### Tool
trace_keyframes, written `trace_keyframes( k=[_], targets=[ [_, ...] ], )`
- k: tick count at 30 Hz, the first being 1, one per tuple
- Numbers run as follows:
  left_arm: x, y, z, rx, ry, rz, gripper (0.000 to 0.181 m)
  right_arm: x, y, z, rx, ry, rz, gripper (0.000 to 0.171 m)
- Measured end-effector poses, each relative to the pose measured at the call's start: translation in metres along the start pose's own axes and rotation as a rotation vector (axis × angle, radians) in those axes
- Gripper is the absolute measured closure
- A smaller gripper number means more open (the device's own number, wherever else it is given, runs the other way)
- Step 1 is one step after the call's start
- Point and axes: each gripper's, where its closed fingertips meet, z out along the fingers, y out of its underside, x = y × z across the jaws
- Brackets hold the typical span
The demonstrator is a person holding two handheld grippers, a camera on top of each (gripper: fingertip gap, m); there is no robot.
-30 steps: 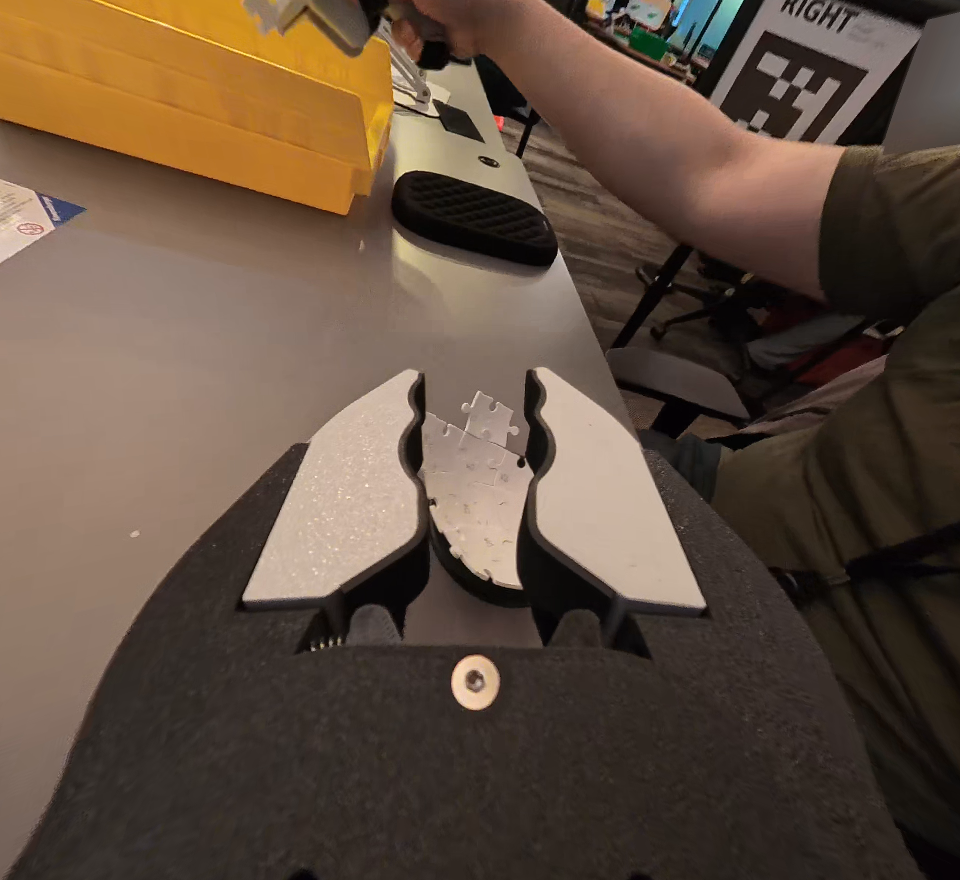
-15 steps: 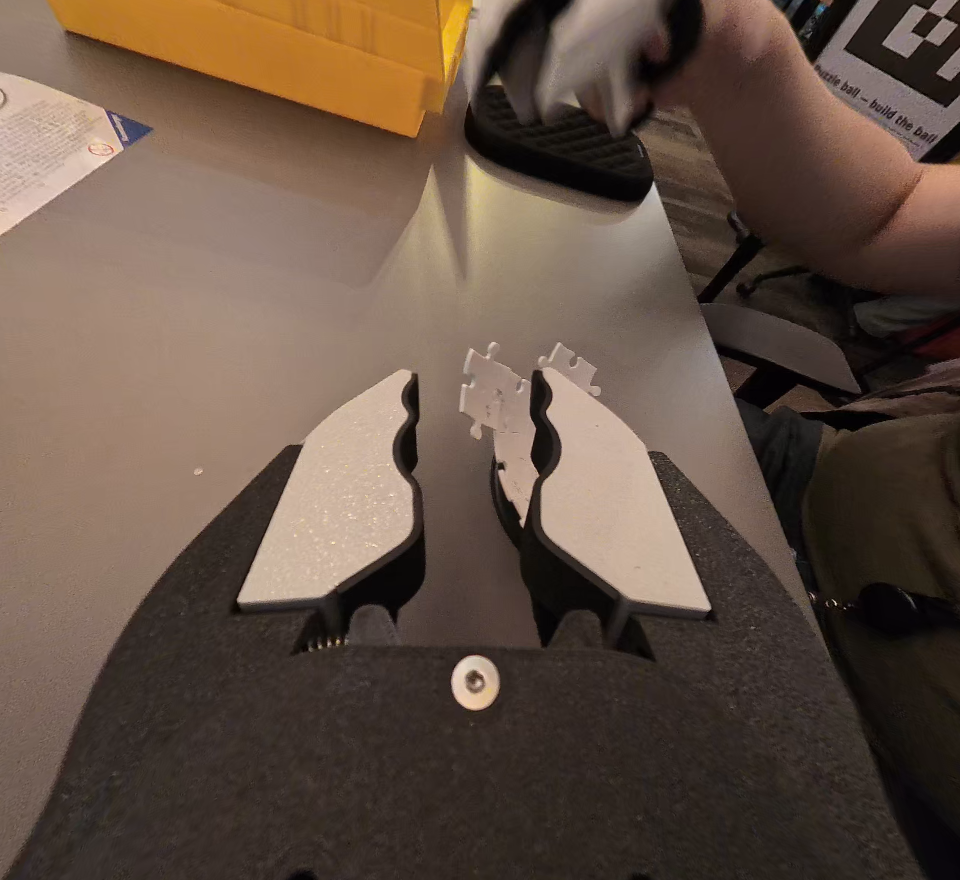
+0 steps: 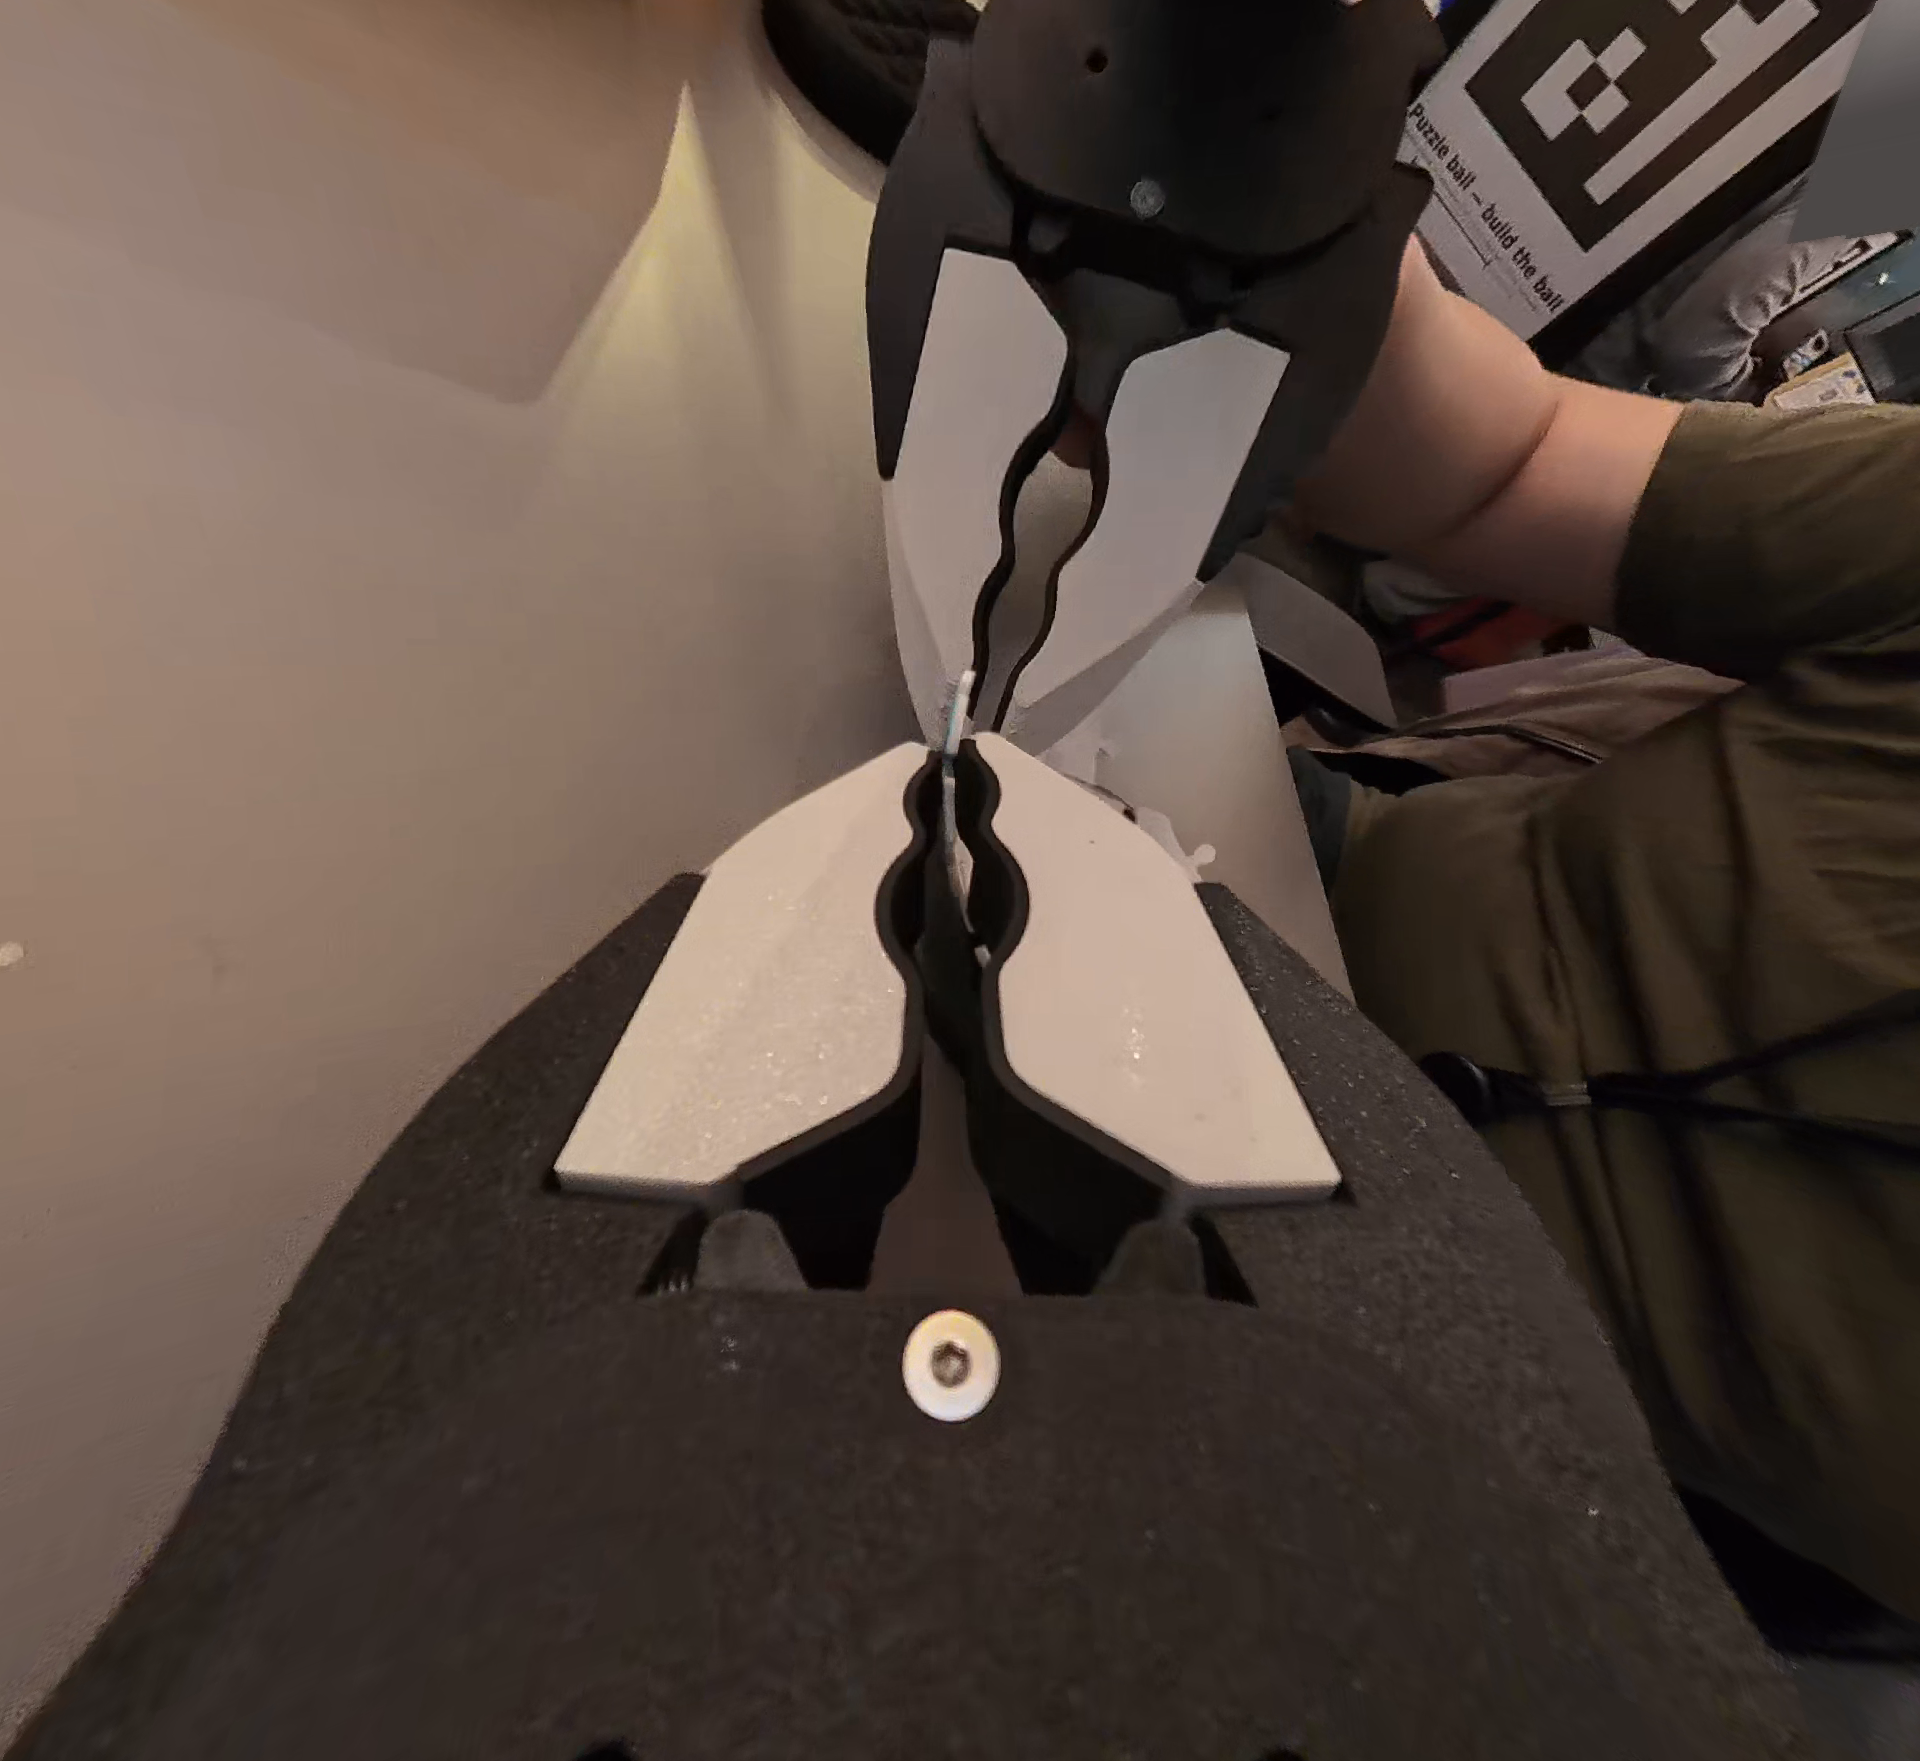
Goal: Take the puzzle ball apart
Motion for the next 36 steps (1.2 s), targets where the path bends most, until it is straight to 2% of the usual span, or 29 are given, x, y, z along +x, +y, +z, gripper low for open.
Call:
trace_keyframes(
  k=[6, 12, 14, 16, 19, 21, 25, 27, 28, 29, 30, 31, 33, 36],
  targets=[
    [0.016, -0.006, -0.018, 0.073, 0.11, -0.123, 0.179, -0.016, -0.019, -0.005, 0.108, 0.096, -0.313, 0.166],
    [0.052, -0.017, -0.04, 0.17, 0.412, -0.284, 0.179, -0.046, -0.041, -0.021, 0.289, 0.012, -0.553, 0.168],
    [0.051, -0.018, -0.043, 0.191, 0.432, -0.32, 0.179, -0.045, -0.043, -0.022, 0.288, 0.052, -0.605, 0.168],
    [0.045, -0.018, -0.046, 0.201, 0.39, -0.307, 0.179, -0.035, -0.039, -0.015, 0.222, 0.077, -0.553, 0.168],
    [0.029, -0.024, -0.052, 0.248, 0.239, -0.227, 0.179, -0.029, -0.036, -0.006, 0.185, 0.023, -0.44, 0.164],
    [0.025, -0.027, -0.056, 0.267, 0.168, -0.175, 0.179, -0.027, -0.042, -0.007, 0.221, 0.008, -0.383, 0.145],
    [0.028, -0.035, -0.059, 0.302, 0.108, -0.074, 0.179, -0.025, -0.068, -0.029, 0.377, -0.021, -0.22, 0.145],
    [0.027, -0.036, -0.056, 0.296, 0.063, -0.041, 0.179, -0.034, -0.075, -0.028, 0.373, -0.13, -0.12, 0.143],
    [0.028, -0.036, -0.054, 0.292, 0.051, -0.022, 0.179, -0.036, -0.075, -0.024, 0.349, -0.16, -0.083, 0.144],
    [0.031, -0.037, -0.054, 0.3, 0.062, -0.005, 0.179, -0.033, -0.071, -0.02, 0.307, -0.157, -0.075, 0.161],
    [0.035, -0.04, -0.054, 0.313, 0.079, 0.003, 0.174, -0.031, -0.07, -0.018, 0.294, -0.135, -0.089, 0.168],
    [0.038, -0.04, -0.054, 0.314, 0.096, 0.006, 0.166, -0.03, -0.071, -0.021, 0.311, -0.119, -0.103, 0.169],
    [0.036, -0.039, -0.056, 0.301, 0.084, -0.021, 0.143, -0.028, -0.073, -0.04, 0.341, -0.068, -0.111, 0.169],
    [0.026, -0.025, -0.053, 0.216, 0.009, -0.016, 0.15, 0.004, -0.083, -0.119, 0.434, 0.185, -0.119, 0.169]
  ],
)
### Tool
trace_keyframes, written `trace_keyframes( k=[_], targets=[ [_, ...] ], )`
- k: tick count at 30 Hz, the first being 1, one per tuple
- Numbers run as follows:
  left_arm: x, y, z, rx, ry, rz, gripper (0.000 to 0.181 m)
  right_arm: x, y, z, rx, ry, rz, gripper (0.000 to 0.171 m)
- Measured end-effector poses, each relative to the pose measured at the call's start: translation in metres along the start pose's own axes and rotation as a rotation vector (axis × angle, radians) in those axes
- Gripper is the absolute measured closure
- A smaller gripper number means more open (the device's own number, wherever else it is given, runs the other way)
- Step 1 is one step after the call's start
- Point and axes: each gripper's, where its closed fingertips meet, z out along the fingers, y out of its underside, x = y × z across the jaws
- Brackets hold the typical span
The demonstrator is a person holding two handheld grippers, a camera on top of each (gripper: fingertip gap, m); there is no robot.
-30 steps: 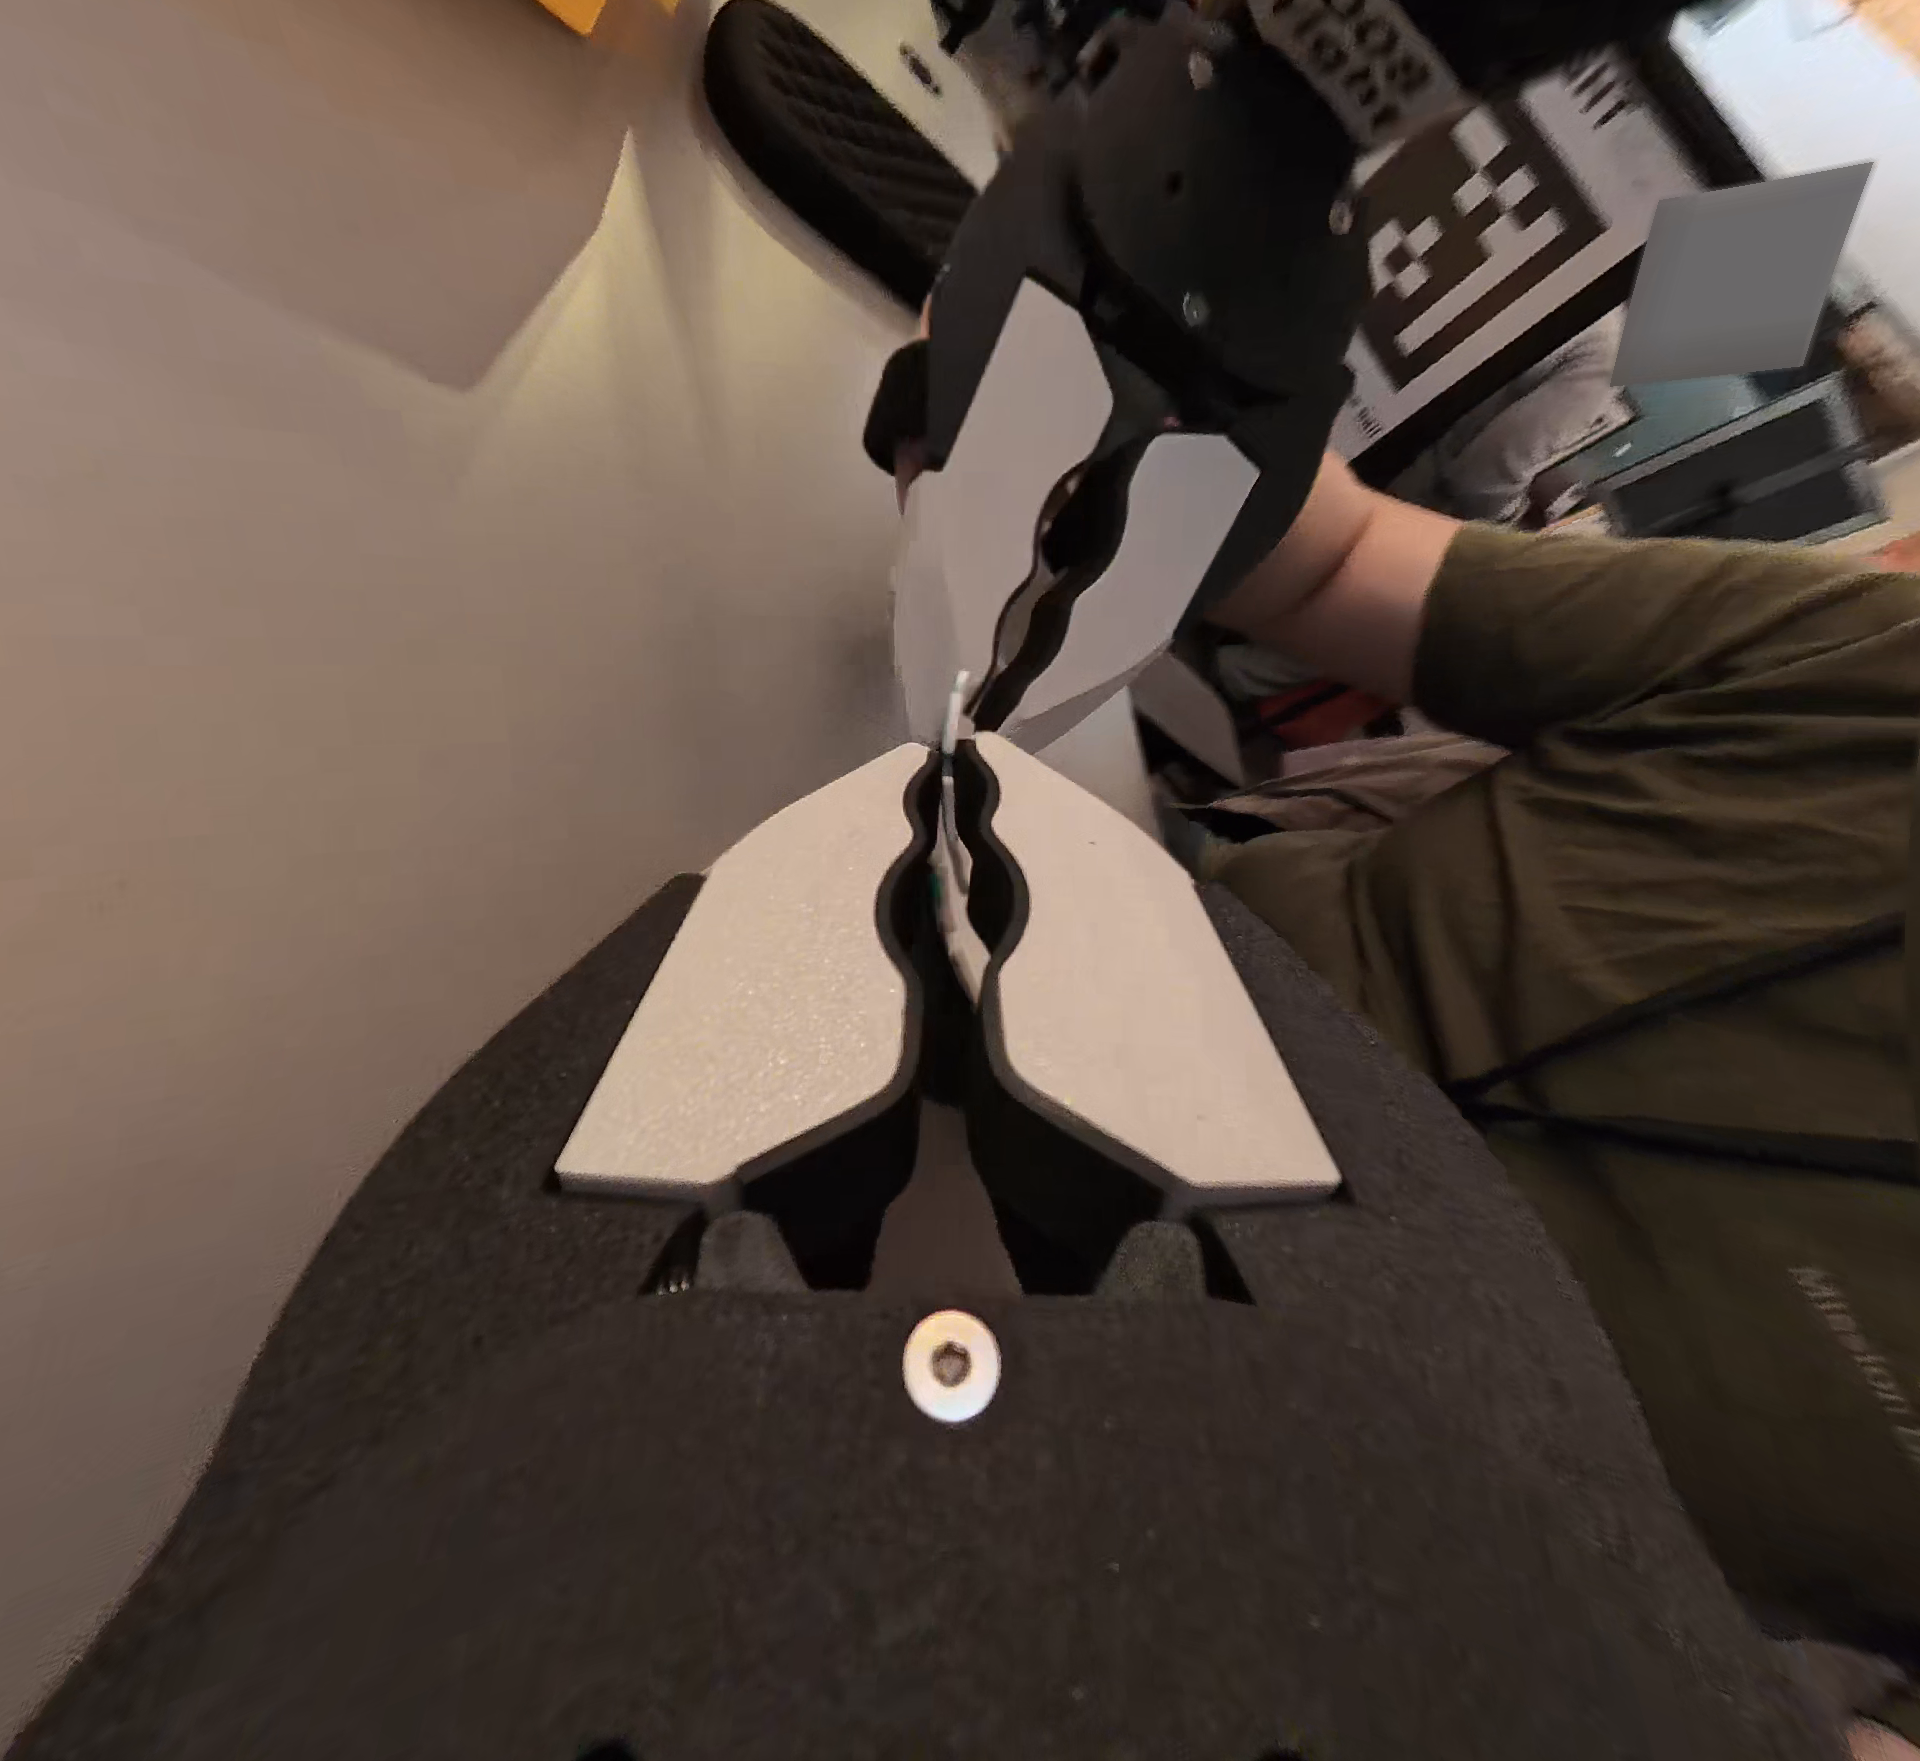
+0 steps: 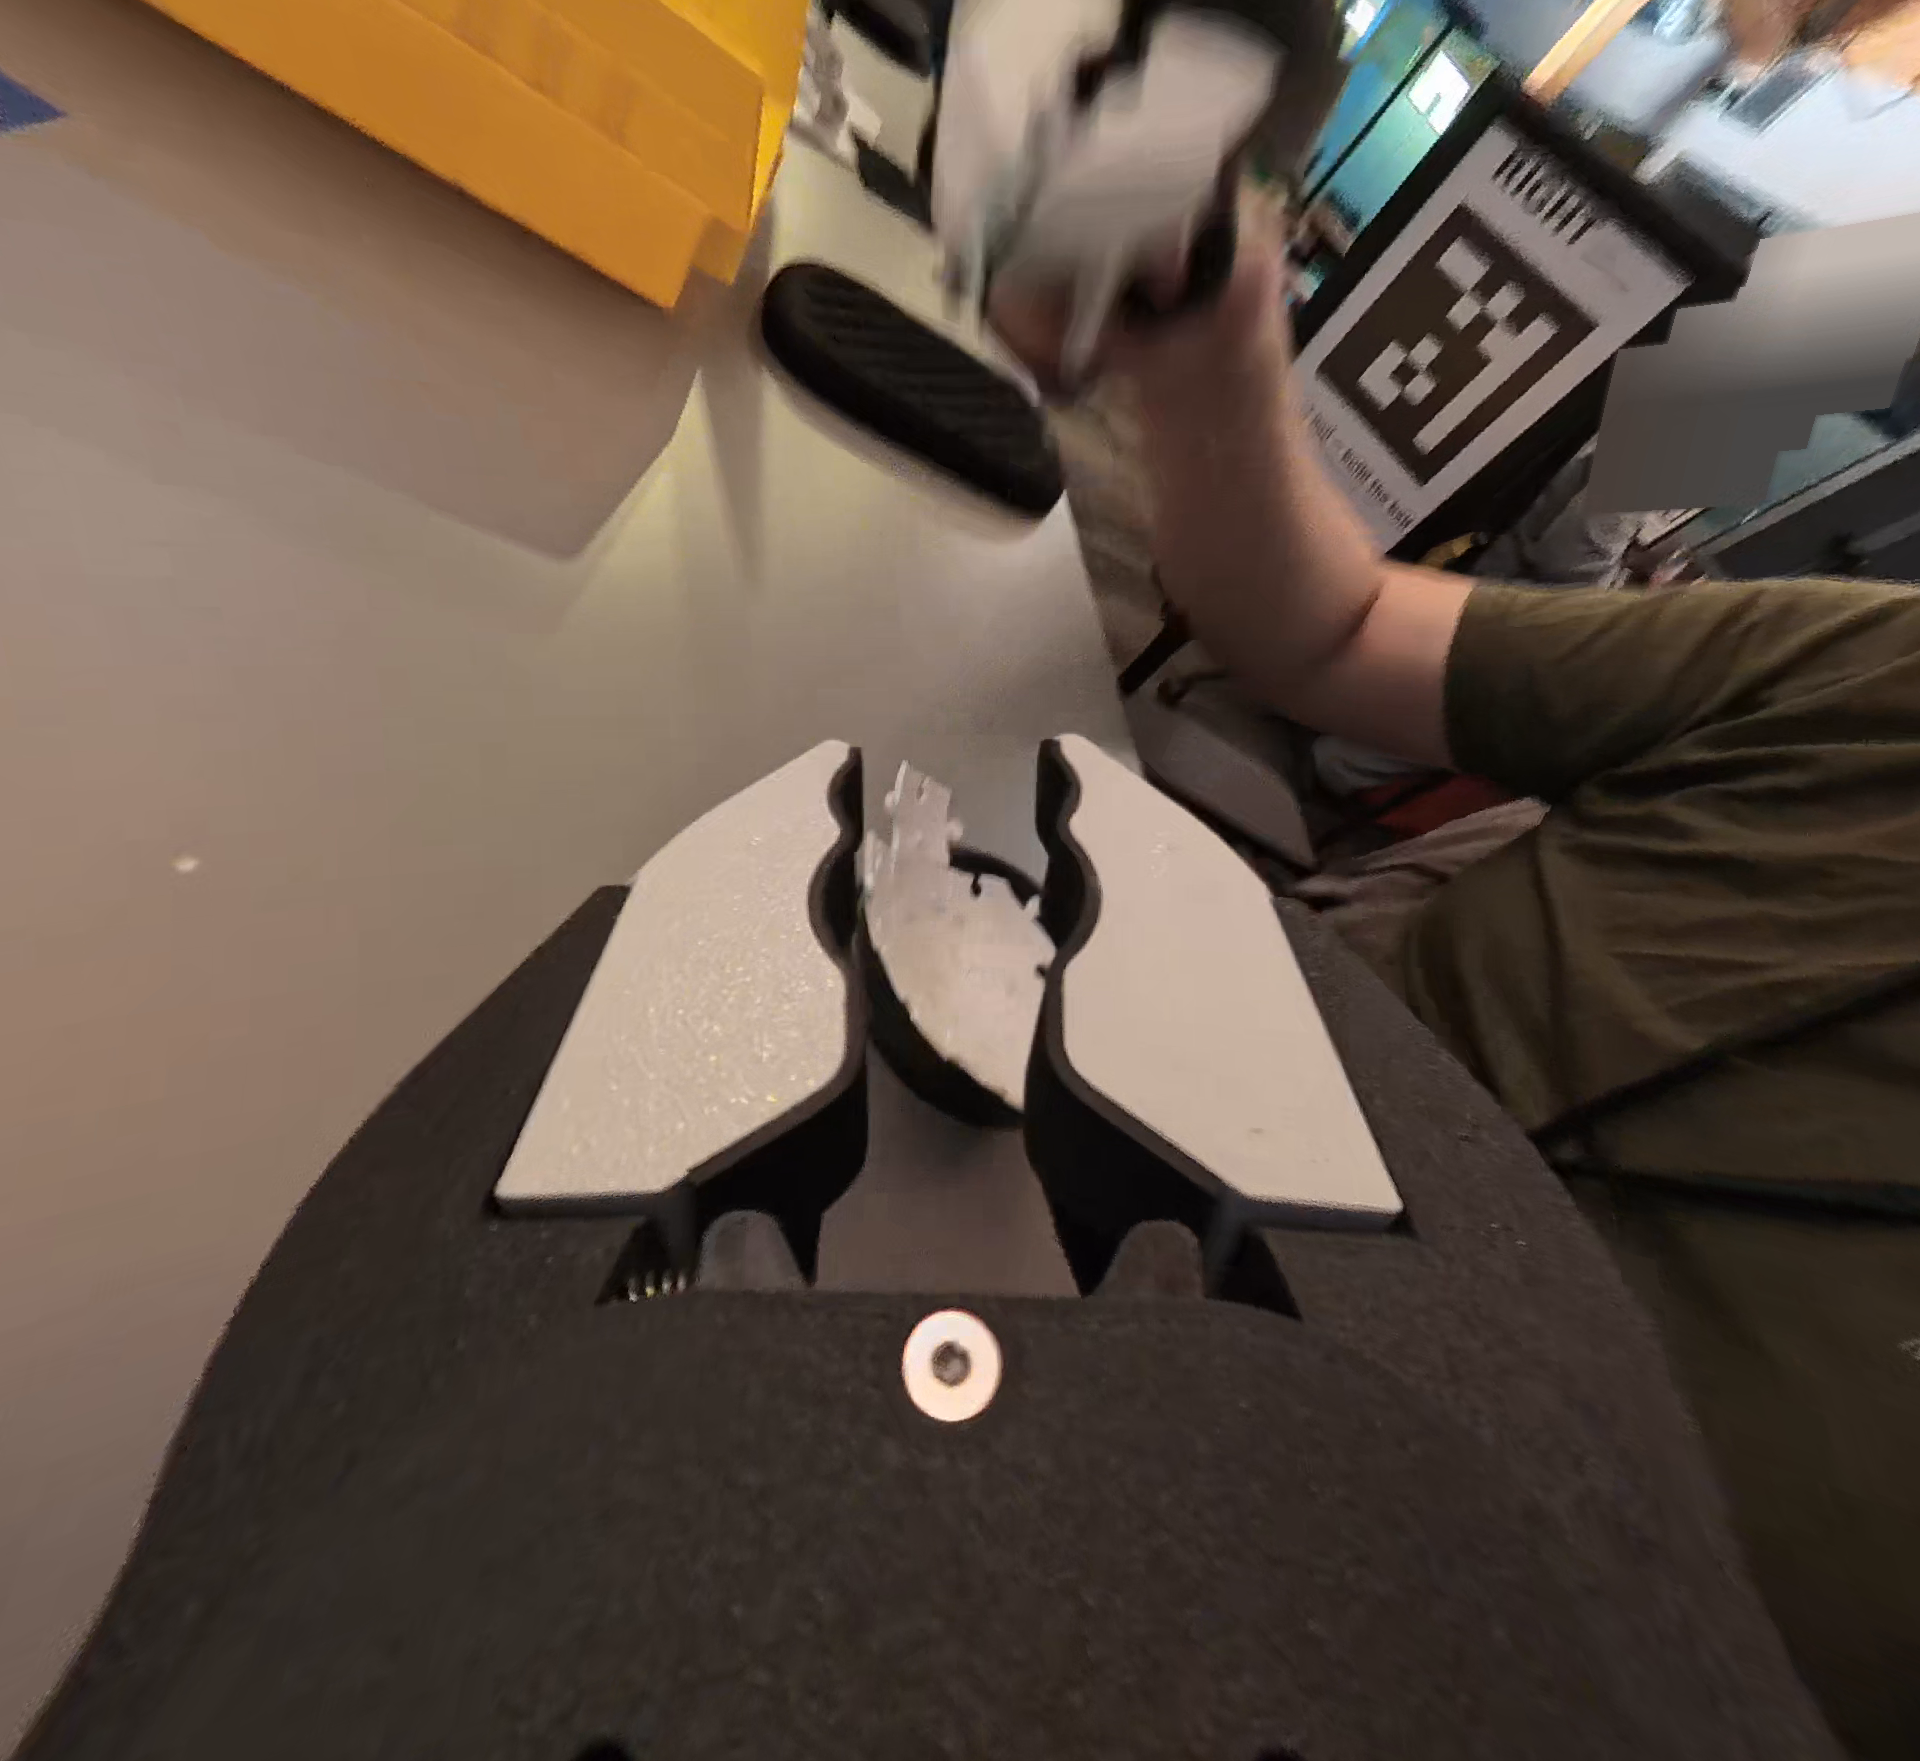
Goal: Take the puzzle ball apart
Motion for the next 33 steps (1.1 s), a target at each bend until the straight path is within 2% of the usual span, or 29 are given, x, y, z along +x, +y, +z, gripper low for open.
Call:
trace_keyframes(
  k=[2, 4, 6, 8, 12, 13, 14, 17, 19, 20, 21, 22, 24, 25, 27, 29, 33],
  targets=[
    [-0.007, 0.019, 0.008, -0.124, -0.066, 0.024, 0.151, 0.066, -0.008, -0.057, -0.037, 0.244, 0.038, 0.169],
    [-0.013, 0.037, 0.017, -0.232, -0.11, 0.051, 0.153, 0.131, 0.01, -0.107, -0.151, 0.401, 0.157, 0.169],
    [-0.017, 0.045, 0.022, -0.277, -0.134, 0.057, 0.154, 0.179, 0.03, -0.147, -0.193, 0.49, 0.284, 0.168],
    [-0.017, 0.047, 0.02, -0.284, -0.117, 0.034, 0.154, 0.21, 0.043, -0.178, -0.151, 0.555, 0.378, 0.169],
    [-0.012, 0.047, 0.015, -0.276, -0.064, -0.026, 0.154, 0.235, 0.089, -0.193, -0.182, 0.517, 0.629, 0.168],
    [-0.009, 0.05, 0.014, -0.294, -0.04, -0.04, 0.153, 0.243, 0.1, -0.196, -0.204, 0.544, 0.66, 0.157],
    [-0.007, 0.053, 0.014, -0.307, -0.026, -0.049, 0.151, 0.251, 0.106, -0.202, -0.212, 0.598, 0.655, 0.142],
    [-0.007, 0.061, 0.011, -0.355, -0.03, -0.08, 0.149, 0.256, 0.08, -0.217, -0.149, 0.77, 0.498, 0.142],
    [-0.012, 0.066, 0.01, -0.387, -0.064, -0.084, 0.149, 0.232, 0.043, -0.204, -0.083, 0.789, 0.34, 0.142],
    [-0.015, 0.071, 0.01, -0.412, -0.084, -0.083, 0.149, 0.209, 0.025, -0.183, -0.053, 0.737, 0.251, 0.143],
    [-0.017, 0.076, 0.011, -0.441, -0.096, -0.082, 0.149, 0.179, 0.01, -0.151, -0.022, 0.631, 0.164, 0.143],
    [-0.018, 0.08, 0.012, -0.466, -0.102, -0.086, 0.149, 0.138, 0.004, -0.111, -0.01, 0.451, 0.09, 0.145],
    [-0.017, 0.086, 0.015, -0.499, -0.096, -0.098, 0.151, 0.046, 0.014, -0.034, -0.047, 0.017, 0.001, 0.145],
    [-0.018, 0.088, 0.017, -0.504, -0.101, -0.1, 0.151, 0.017, 0.028, -0.006, -0.088, -0.091, -0.021, 0.145],
    [-0.02, 0.088, 0.019, -0.497, -0.099, -0.109, 0.156, -0.013, 0.06, 0.038, -0.201, -0.173, -0.094, 0.145],
    [-0.02, 0.084, 0.022, -0.465, -0.072, -0.124, 0.16, -0.032, 0.082, 0.065, -0.278, -0.245, -0.148, 0.145],
    [-0.019, 0.08, 0.022, -0.43, -0.039, -0.141, 0.17, -0.049, 0.106, 0.084, -0.409, -0.368, -0.009, 0.145]
  ],
)
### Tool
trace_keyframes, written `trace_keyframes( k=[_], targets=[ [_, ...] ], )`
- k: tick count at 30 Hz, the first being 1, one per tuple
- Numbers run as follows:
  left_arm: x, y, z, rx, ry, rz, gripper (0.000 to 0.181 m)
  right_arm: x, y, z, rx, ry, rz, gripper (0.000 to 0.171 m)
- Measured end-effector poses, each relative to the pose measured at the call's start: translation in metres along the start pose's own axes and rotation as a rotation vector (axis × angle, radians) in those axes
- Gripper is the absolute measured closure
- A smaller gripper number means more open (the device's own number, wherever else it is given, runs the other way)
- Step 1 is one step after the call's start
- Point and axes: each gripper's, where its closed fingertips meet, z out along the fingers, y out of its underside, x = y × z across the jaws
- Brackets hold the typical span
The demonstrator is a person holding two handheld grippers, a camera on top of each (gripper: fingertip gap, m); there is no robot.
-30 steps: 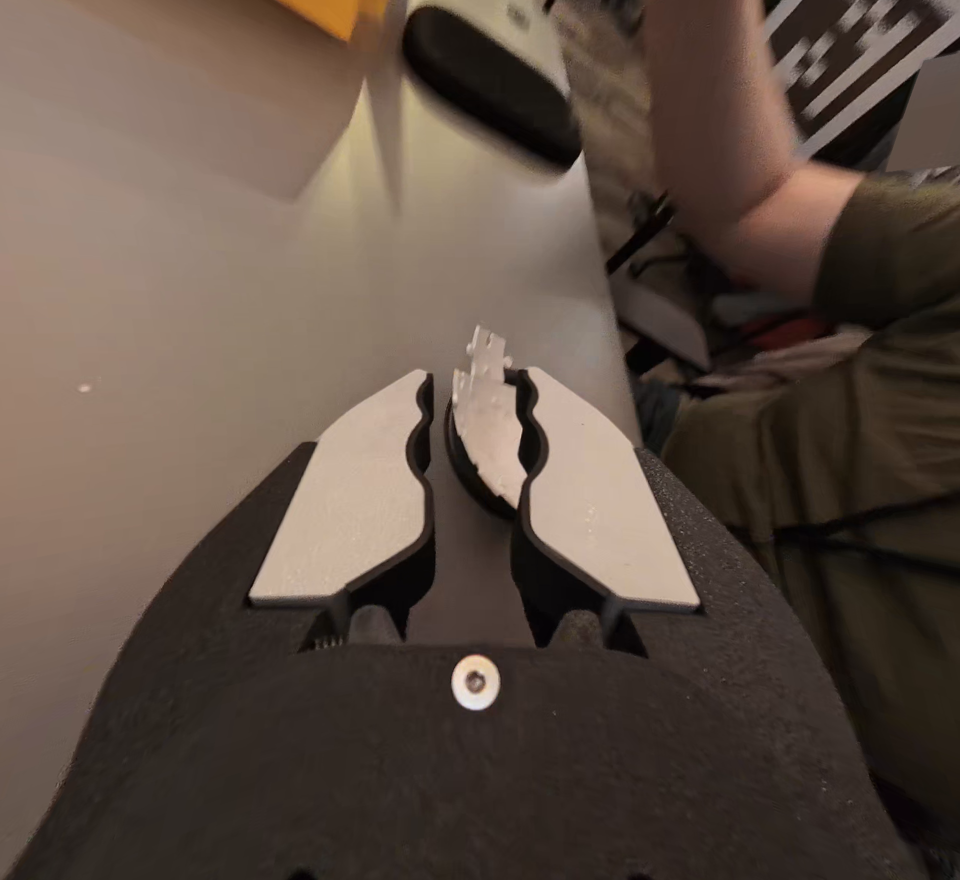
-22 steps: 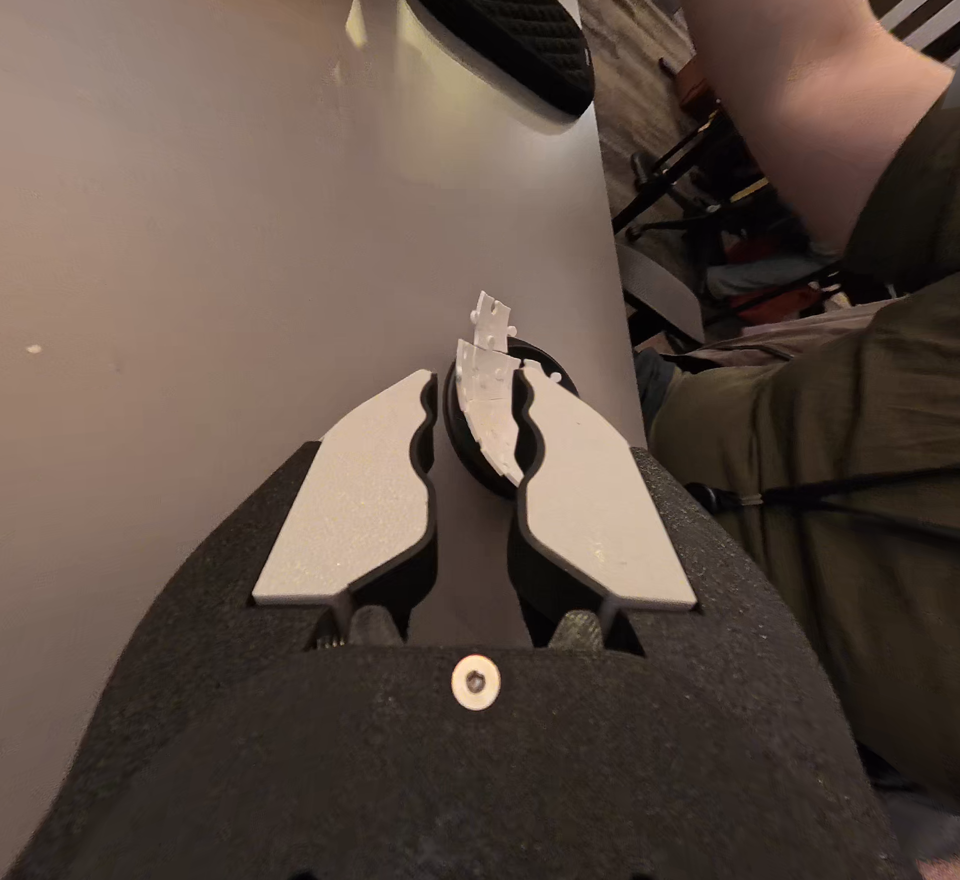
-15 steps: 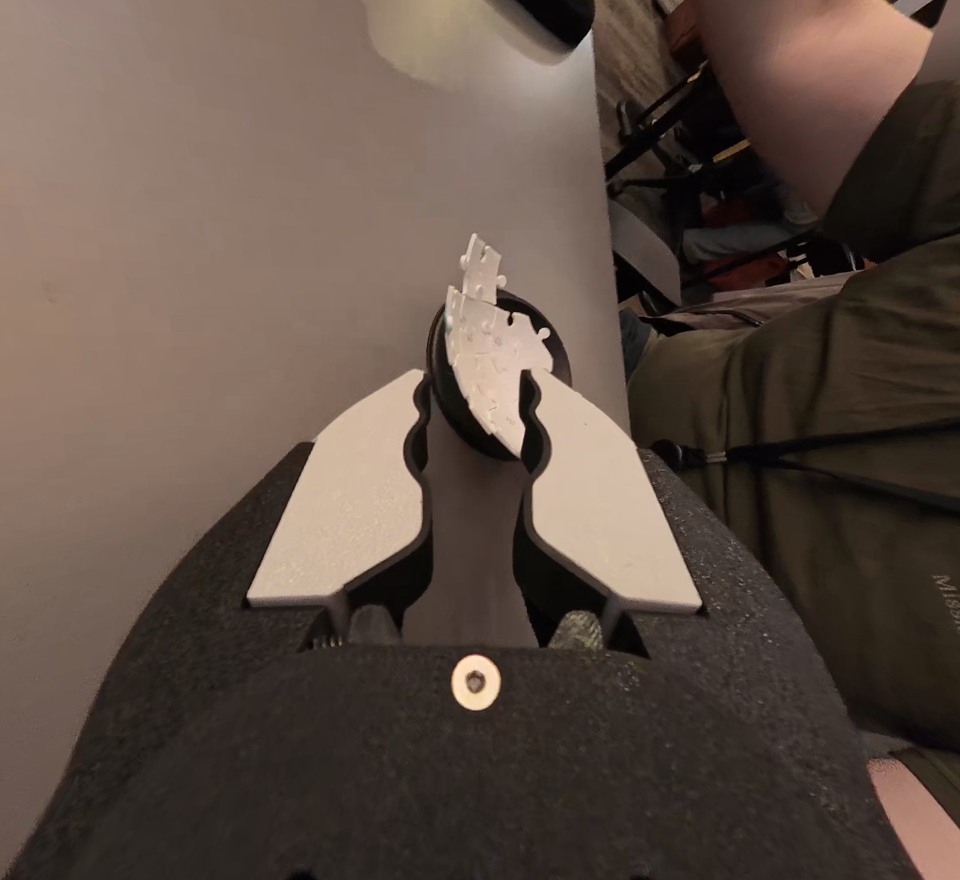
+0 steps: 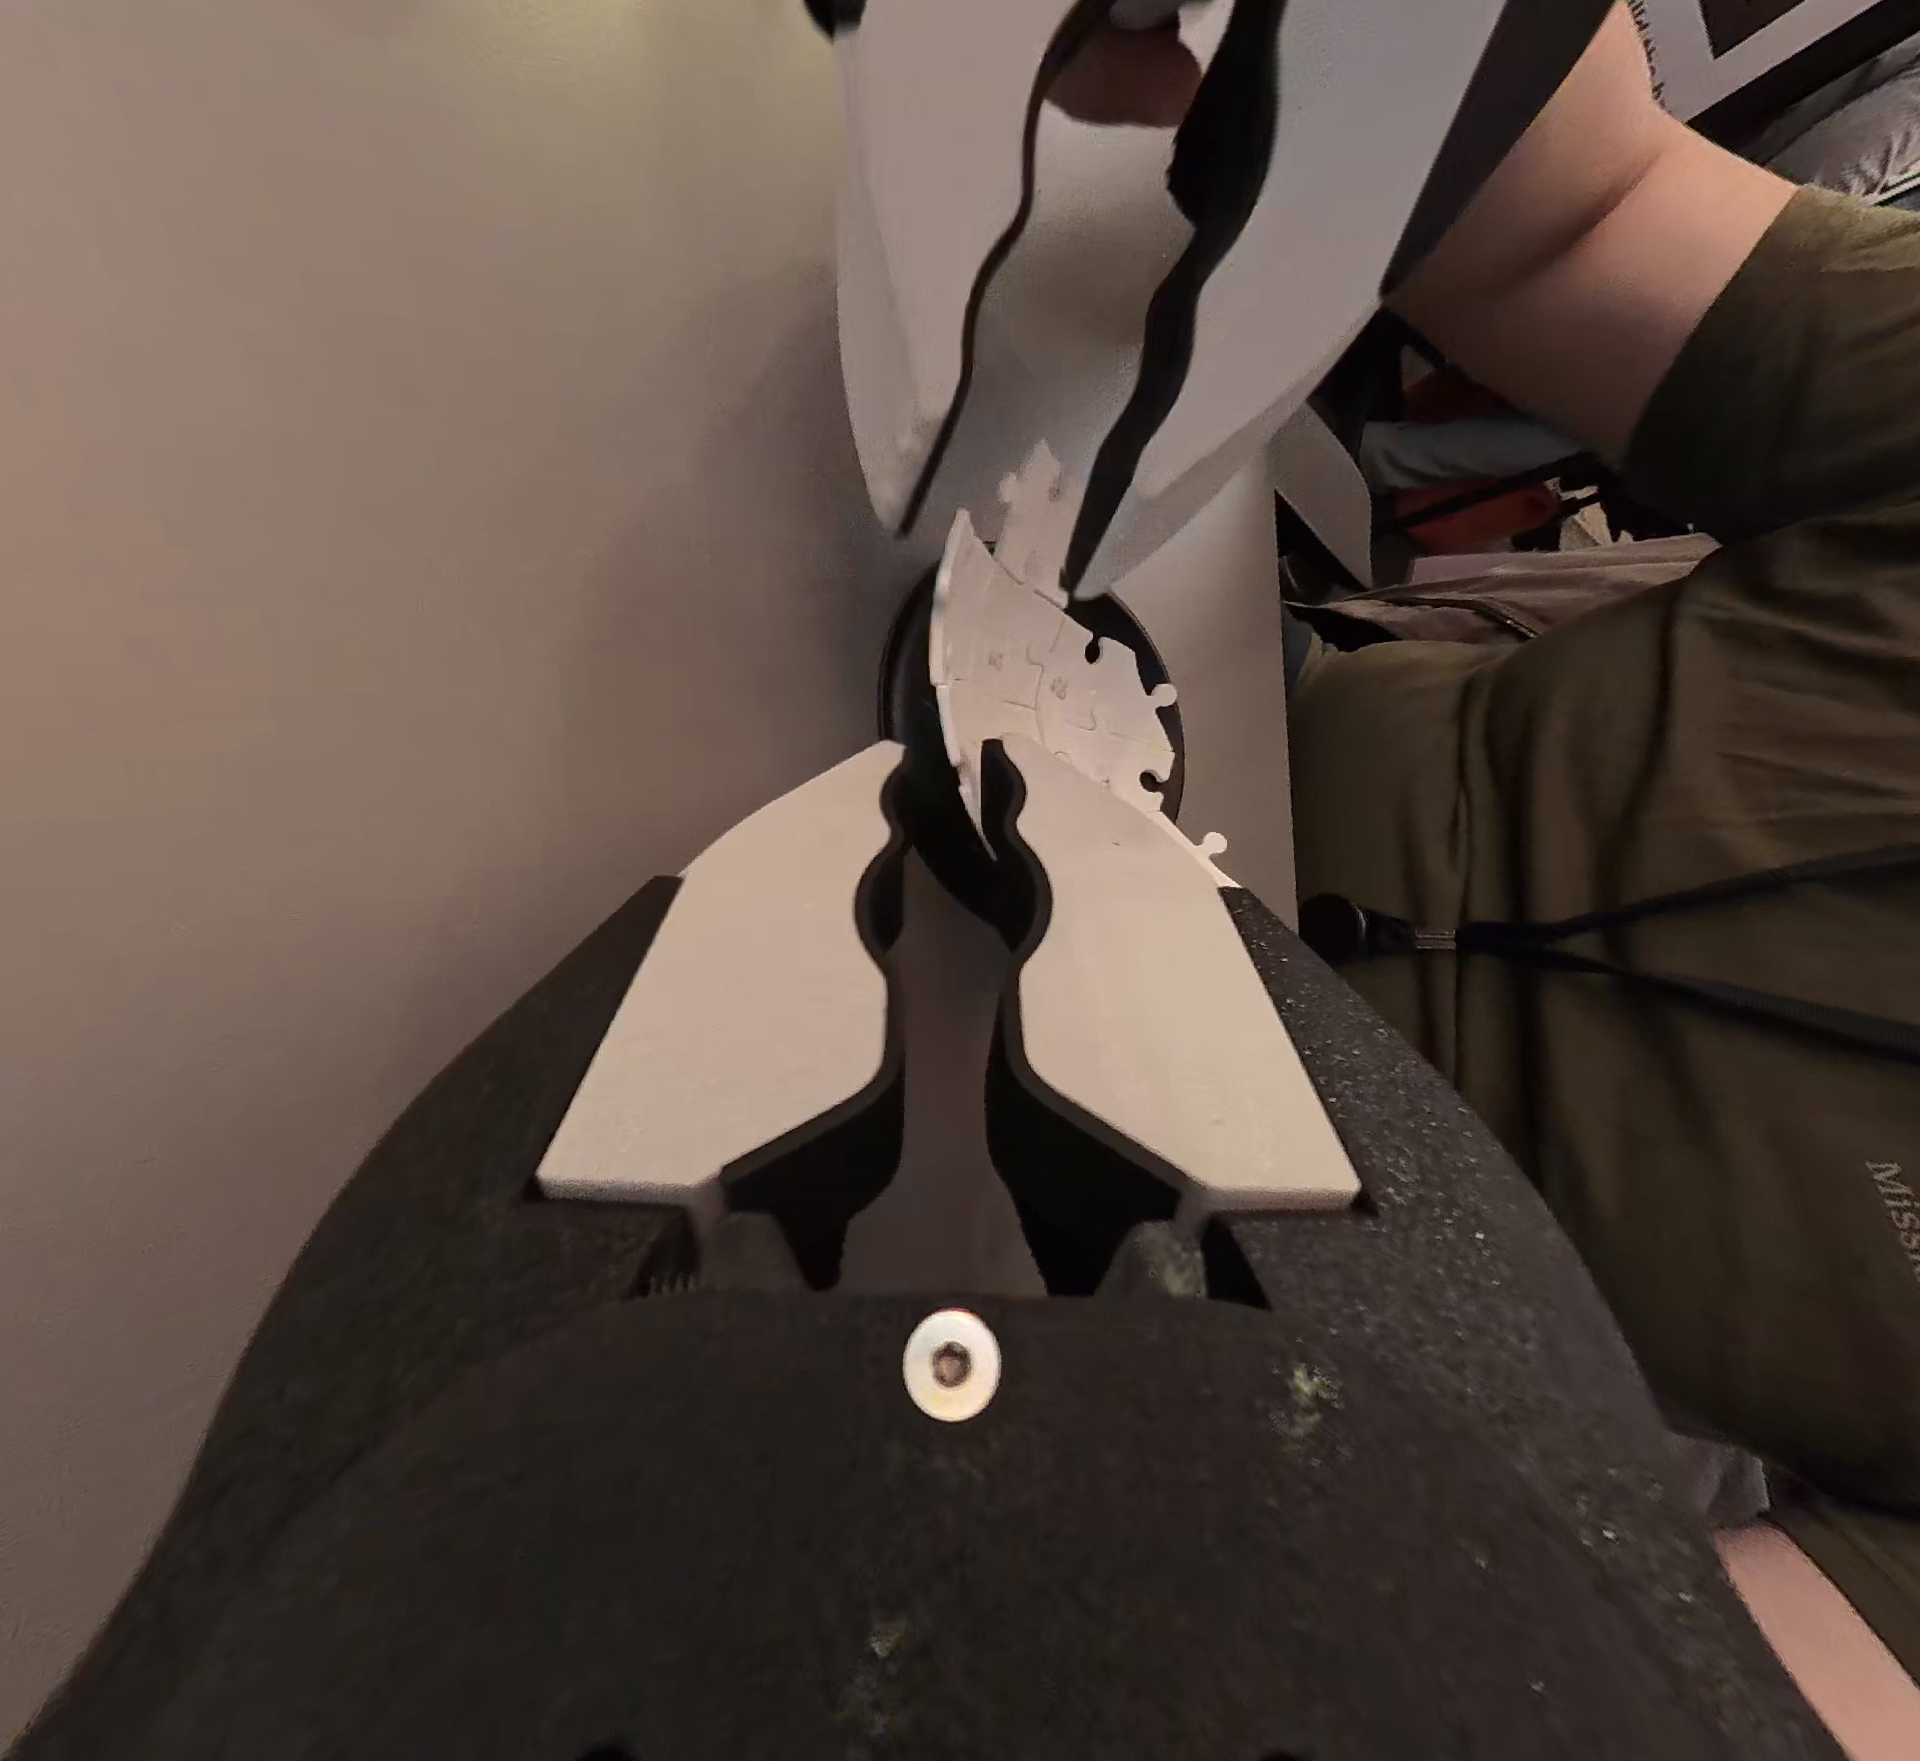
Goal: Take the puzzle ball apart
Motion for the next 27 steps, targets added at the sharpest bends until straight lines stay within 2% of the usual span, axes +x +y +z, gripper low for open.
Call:
trace_keyframes(
  k=[2, 3, 4, 6, 8, 12, 14, 16, 18, 22, 27],
  targets=[
    [0.0, -0.001, -0.001, 0.005, -0.01, 0.008, 0.169, -0.002, -0.002, 0.001, 0.024, -0.026, 0.03, 0.163],
    [0.001, -0.002, -0.001, 0.008, -0.012, 0.013, 0.167, -0.004, -0.003, 0.001, 0.04, -0.041, 0.032, 0.167],
    [0.002, -0.003, 0.0, 0.011, -0.014, 0.021, 0.167, -0.004, -0.002, 0.0, 0.033, -0.044, 0.046, 0.166],
    [0.002, -0.001, 0.003, -0.007, -0.023, 0.033, 0.167, -0.001, 0.004, 0.001, -0.009, -0.038, 0.064, 0.154],
    [0.002, 0.002, 0.006, -0.033, -0.031, 0.057, 0.176, -0.001, 0.009, 0.003, -0.038, -0.028, 0.063, 0.157],
    [0.003, -0.002, 0.006, -0.023, -0.057, 0.099, 0.177, 0.0, 0.013, 0.006, -0.077, -0.009, 0.052, 0.167],
    [0.004, -0.003, 0.005, -0.015, -0.053, 0.098, 0.177, -0.001, 0.01, 0.005, -0.068, 0.005, 0.049, 0.168],
    [0.007, -0.007, 0.006, 0.011, -0.019, 0.071, 0.168, -0.004, 0.004, 0.004, -0.033, 0.009, 0.048, 0.168],
    [0.007, -0.008, 0.007, 0.016, -0.016, 0.079, 0.177, -0.004, 0.005, 0.004, -0.04, 0.03, 0.03, 0.168],
    [0.004, -0.009, 0.007, -0.001, -0.109, 0.183, 0.177, 0.0, 0.006, 0.002, -0.031, 0.006, 0.101, 0.168],
    [0.003, -0.008, 0.006, -0.006, -0.108, 0.166, 0.177, 0.0, 0.006, 0.004, -0.038, 0.044, 0.094, 0.168]
  ],
)
